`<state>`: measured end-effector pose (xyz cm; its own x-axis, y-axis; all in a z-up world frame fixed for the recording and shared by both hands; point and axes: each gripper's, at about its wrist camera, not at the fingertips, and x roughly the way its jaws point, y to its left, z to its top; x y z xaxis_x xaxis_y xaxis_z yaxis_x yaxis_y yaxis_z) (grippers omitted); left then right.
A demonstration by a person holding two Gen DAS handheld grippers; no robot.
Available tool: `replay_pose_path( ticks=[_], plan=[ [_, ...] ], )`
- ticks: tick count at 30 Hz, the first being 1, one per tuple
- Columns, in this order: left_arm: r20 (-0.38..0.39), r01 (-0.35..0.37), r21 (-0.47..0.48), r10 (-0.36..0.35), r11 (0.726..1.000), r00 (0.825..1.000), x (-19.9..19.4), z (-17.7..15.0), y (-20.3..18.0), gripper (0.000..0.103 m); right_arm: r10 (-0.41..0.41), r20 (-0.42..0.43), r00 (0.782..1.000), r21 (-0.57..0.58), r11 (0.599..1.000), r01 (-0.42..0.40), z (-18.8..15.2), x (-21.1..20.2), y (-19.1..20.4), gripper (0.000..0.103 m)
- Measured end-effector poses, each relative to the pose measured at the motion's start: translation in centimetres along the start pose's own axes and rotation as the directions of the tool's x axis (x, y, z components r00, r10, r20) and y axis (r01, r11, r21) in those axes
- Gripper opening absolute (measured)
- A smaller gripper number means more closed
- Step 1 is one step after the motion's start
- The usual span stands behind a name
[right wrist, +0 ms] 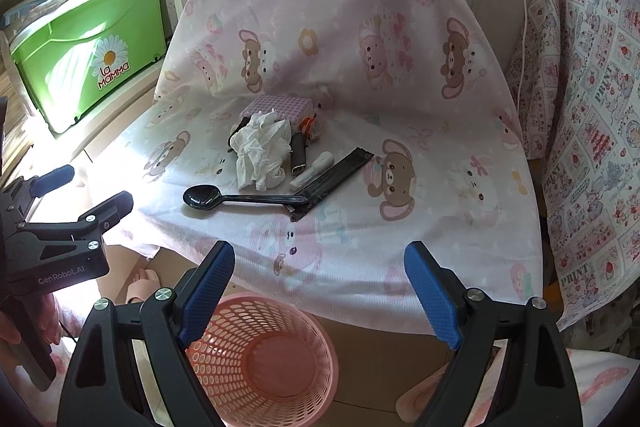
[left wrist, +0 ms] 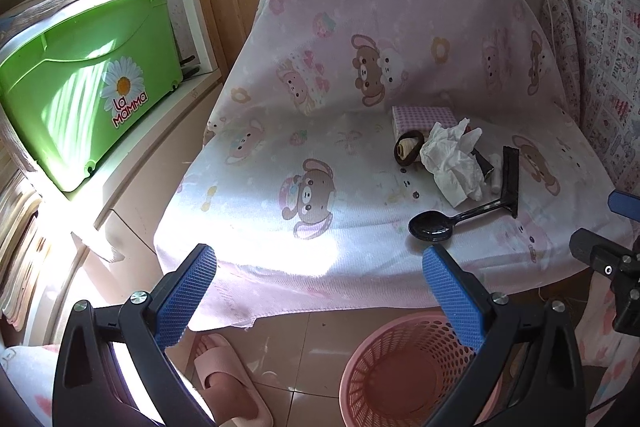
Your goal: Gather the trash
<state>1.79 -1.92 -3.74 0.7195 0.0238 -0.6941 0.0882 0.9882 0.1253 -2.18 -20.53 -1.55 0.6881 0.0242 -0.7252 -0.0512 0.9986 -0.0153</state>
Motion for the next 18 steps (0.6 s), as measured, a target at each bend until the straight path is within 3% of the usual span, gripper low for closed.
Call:
replay_pose_path(
  ticks=[2, 5, 10, 18],
  plan=[
    [-0.008, 0.0, 0.004, 0.0, 1.0, 1.0, 0.2, 0.0, -0.2, 0.102, -0.001, -0.008, 1.0, -0.013, 1.0, 0.001, -0.1, 0.1, 0.4, 0.088],
    [-0.014, -0.067, 0.011, 0.067, 0.998, 0.998, 0.7, 0.1, -0.2, 0.102, 0.006, -0.008, 1.0, -0.017, 1.0, -0.006, -0.2, 0.1, 0.6, 0.088],
    [-0.048, -0.004, -0.05, 0.001, 0.999, 0.999, 1.6, 0.2, 0.9, 0.102, 0.028, -0.033, 0.999, 0.012, 1.0, -0.027, -0.3, 0.6, 0.4, 0.088],
    [-0.062, 0.02, -0.081, -0.026, 0.997, 0.998, 1.9, 0.1, 1.0, 0.101, 0.036, -0.037, 0.999, 0.0, 0.999, -0.036, -0.6, 0.6, 0.6, 0.088]
  ],
)
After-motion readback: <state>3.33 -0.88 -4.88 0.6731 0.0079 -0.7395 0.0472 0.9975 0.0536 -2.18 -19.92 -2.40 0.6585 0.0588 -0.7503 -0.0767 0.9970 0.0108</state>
